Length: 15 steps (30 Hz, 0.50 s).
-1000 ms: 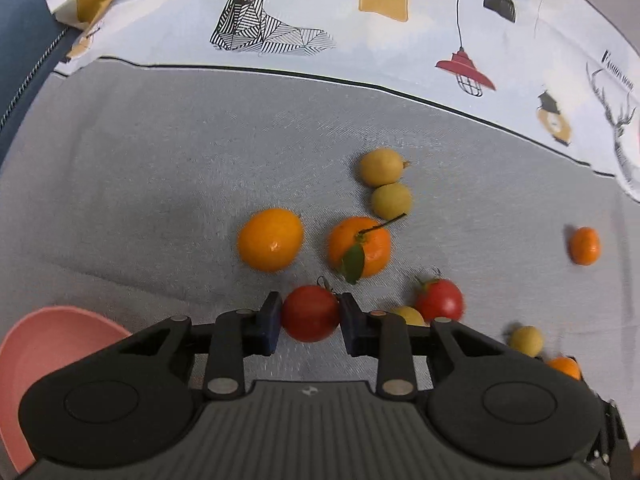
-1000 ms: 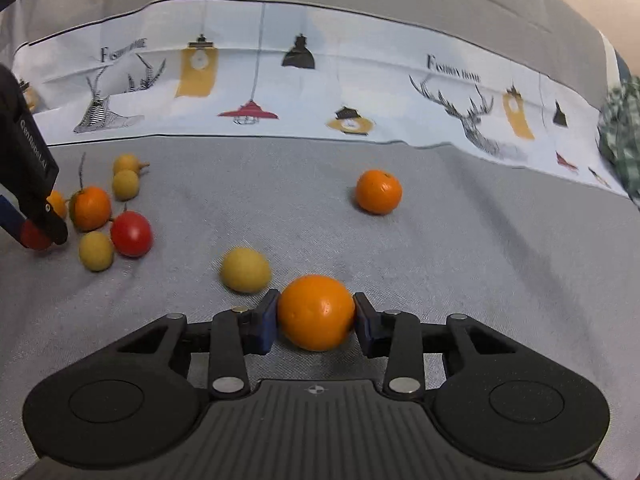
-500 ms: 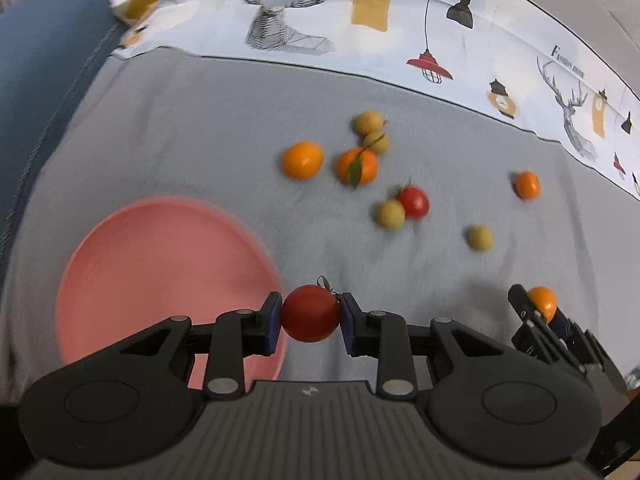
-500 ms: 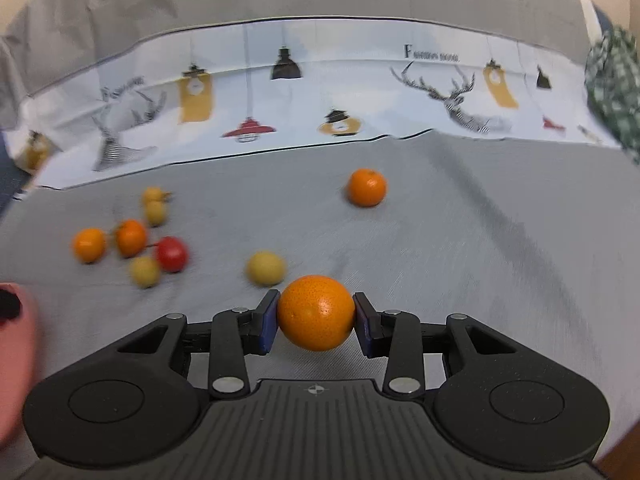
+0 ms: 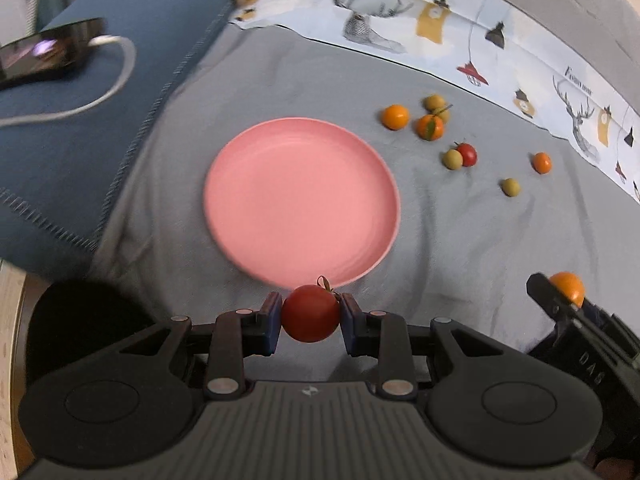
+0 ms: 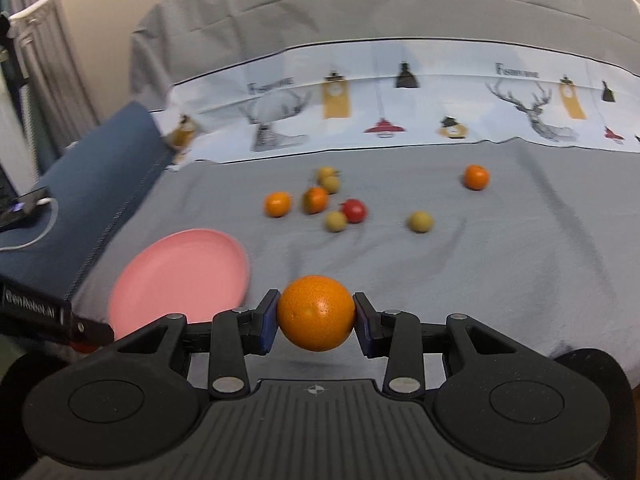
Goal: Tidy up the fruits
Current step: 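Carry the tomato and orange over the pink plate with both tools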
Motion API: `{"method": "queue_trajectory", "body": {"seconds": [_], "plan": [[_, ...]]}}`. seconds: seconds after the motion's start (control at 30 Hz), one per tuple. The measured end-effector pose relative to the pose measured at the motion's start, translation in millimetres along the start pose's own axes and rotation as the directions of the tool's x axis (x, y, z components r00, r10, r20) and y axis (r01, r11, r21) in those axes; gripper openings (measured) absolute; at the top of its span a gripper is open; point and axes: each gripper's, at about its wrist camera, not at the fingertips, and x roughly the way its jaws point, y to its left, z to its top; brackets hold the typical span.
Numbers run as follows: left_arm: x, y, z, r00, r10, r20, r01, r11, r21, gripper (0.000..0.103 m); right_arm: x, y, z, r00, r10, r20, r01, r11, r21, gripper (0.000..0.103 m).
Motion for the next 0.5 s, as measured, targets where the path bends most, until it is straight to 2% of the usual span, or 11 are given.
{"method": "queue_trajectory", "body": {"seconds": [0.3,0.5], "plan": [[-38,34,-32,0.996,0.014,0.092,-0.01,0.999,-0.043,0.034,-28,37,-7,1.0,0.012,0.022,-0.01,0.995,-0.095,0.04],[-43,44,-41,0.996,-0.004,0.087,0.01,0.997,-0.073,0.034,-41,44,-9,0.999,0.004,0.047,0.003,0.991,-0.133,0.04]]}}
